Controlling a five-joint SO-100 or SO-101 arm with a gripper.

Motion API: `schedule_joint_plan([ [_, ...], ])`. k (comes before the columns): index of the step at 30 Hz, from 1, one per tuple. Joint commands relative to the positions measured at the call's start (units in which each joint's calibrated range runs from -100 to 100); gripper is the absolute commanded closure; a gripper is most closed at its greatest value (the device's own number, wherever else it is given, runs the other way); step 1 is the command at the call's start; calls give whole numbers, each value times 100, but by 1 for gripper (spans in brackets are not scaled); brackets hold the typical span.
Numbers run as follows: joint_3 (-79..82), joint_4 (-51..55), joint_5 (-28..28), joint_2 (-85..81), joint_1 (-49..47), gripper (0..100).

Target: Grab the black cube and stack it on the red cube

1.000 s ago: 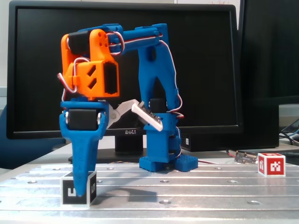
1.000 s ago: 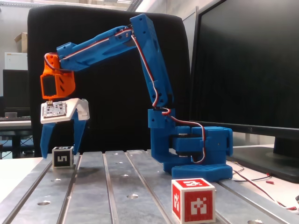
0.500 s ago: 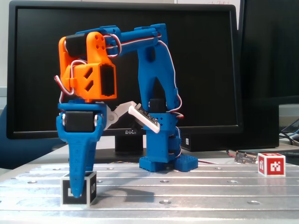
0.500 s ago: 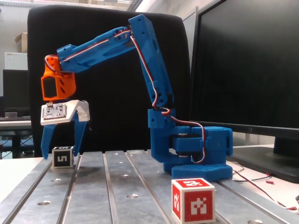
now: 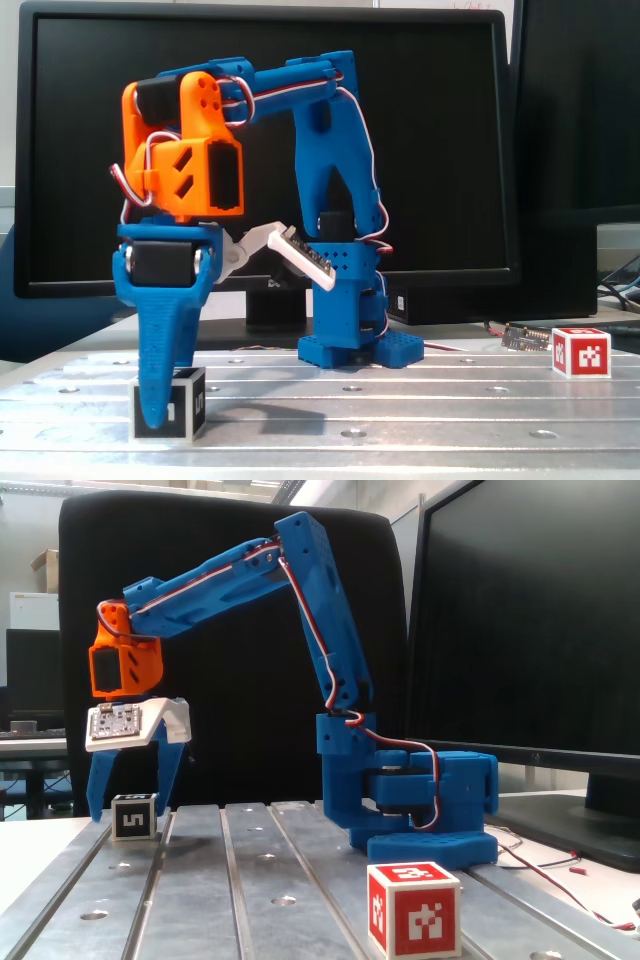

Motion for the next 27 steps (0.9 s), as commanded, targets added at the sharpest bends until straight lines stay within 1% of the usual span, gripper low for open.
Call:
schedule_joint_plan([
  [1,-42,-38,-4,-41,4,75],
  [27,-51,-38,2,159,4,75],
])
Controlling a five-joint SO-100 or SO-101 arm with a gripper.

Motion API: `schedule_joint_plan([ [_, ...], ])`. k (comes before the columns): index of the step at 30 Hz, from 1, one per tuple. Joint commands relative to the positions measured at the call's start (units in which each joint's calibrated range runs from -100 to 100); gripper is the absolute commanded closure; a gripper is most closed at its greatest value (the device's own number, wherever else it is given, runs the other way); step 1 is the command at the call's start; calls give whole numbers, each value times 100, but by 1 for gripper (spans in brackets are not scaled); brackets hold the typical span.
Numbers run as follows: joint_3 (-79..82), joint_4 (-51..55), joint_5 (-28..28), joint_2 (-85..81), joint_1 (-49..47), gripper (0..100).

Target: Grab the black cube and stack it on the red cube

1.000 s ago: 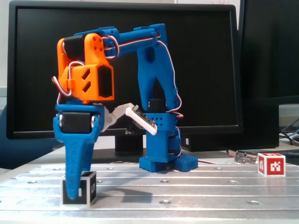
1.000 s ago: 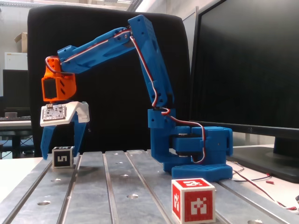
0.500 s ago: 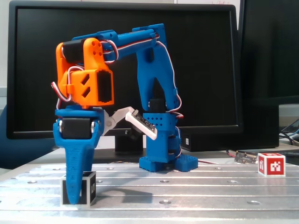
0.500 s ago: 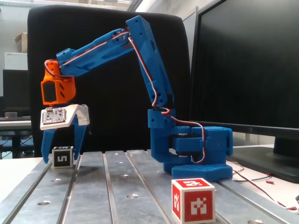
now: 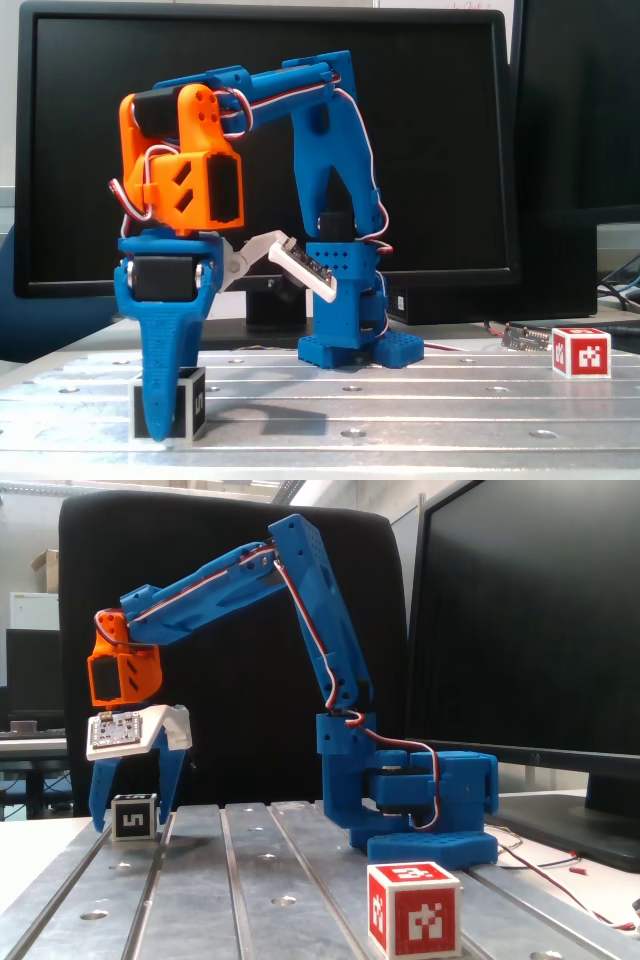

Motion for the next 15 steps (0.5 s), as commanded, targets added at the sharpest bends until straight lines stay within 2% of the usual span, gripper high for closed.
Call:
schedule_joint_plan([
  [1,-51,-4,7,-61,12,75],
  [15,-51,5,12,-77,19,75],
])
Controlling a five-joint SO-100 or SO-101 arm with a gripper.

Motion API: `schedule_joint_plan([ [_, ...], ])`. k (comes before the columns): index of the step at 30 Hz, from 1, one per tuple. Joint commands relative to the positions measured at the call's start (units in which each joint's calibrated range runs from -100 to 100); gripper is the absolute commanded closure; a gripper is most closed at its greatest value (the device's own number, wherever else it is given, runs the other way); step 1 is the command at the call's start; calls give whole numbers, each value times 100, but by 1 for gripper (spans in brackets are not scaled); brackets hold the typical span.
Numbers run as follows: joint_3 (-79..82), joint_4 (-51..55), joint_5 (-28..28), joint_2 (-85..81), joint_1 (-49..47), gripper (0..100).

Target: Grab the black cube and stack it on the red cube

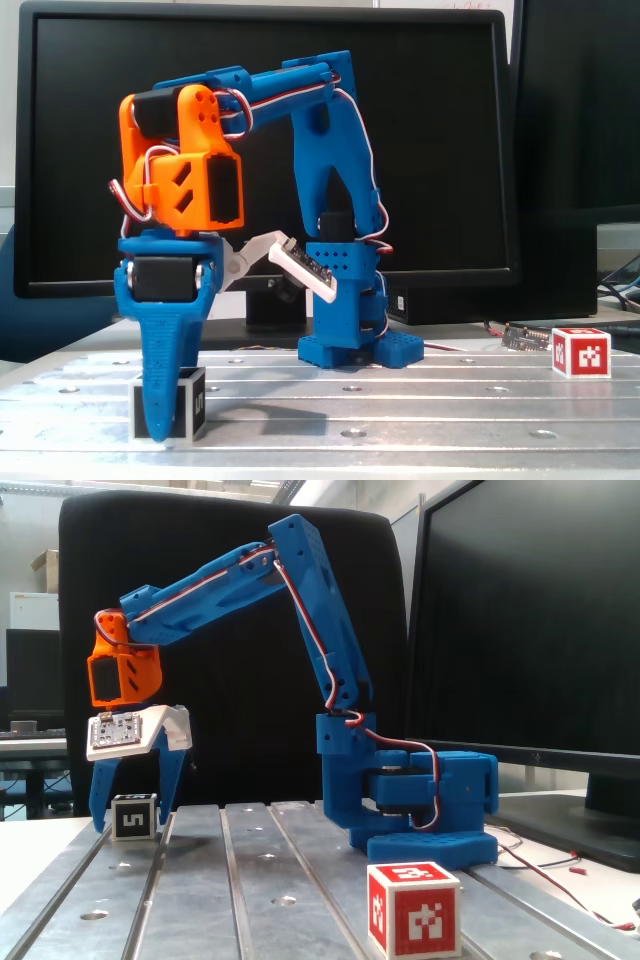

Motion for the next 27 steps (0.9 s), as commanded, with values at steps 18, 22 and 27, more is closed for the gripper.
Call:
schedule_joint_plan([
  [18,-87,22,49,-77,19,82],
  [22,-160,39,49,-94,-3,82],
  [27,-404,167,44,-94,-40,82],
])
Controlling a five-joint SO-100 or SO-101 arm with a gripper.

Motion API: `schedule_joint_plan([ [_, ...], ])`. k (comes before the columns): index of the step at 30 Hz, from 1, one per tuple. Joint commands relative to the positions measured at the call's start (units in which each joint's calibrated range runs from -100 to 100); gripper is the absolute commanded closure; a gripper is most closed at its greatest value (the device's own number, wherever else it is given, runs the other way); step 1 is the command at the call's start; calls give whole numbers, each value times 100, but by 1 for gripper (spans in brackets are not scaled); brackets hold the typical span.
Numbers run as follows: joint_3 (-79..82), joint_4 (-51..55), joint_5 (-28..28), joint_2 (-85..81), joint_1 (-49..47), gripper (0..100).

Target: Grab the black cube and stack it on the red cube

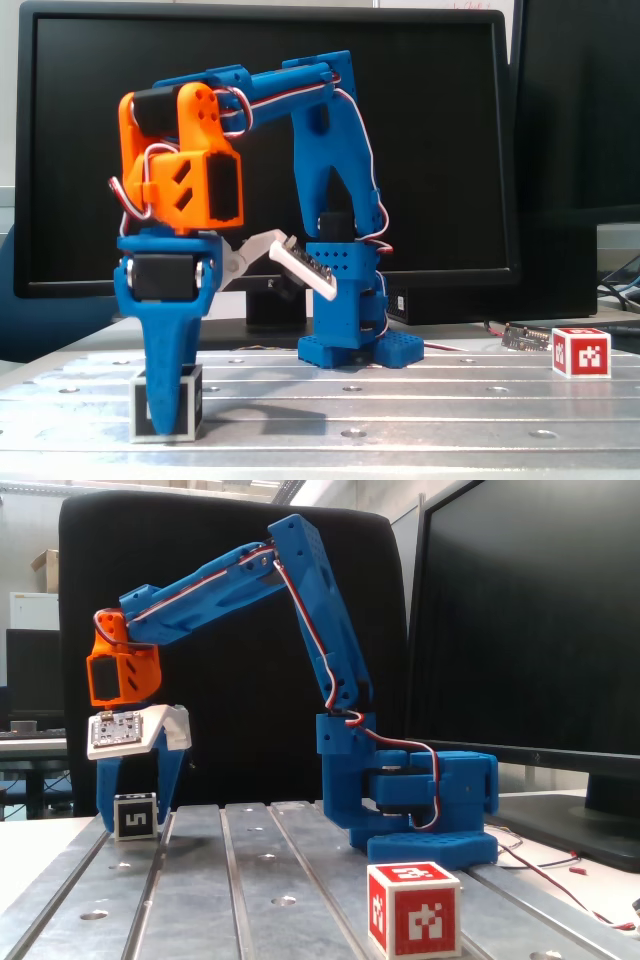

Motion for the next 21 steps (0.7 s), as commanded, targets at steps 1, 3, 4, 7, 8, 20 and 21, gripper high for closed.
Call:
schedule_joint_plan([
  [1,-404,218,-14,-94,-40,82],
  [3,-603,372,-14,-94,-47,81],
  [4,-711,449,-14,-94,-47,81],
  [7,-973,612,-14,-94,-106,81],
  [8,-1064,663,-14,-94,-151,81],
  [20,-1634,911,-719,-86,-1118,81],
  [21,-1634,911,-819,-94,-1221,81],
])
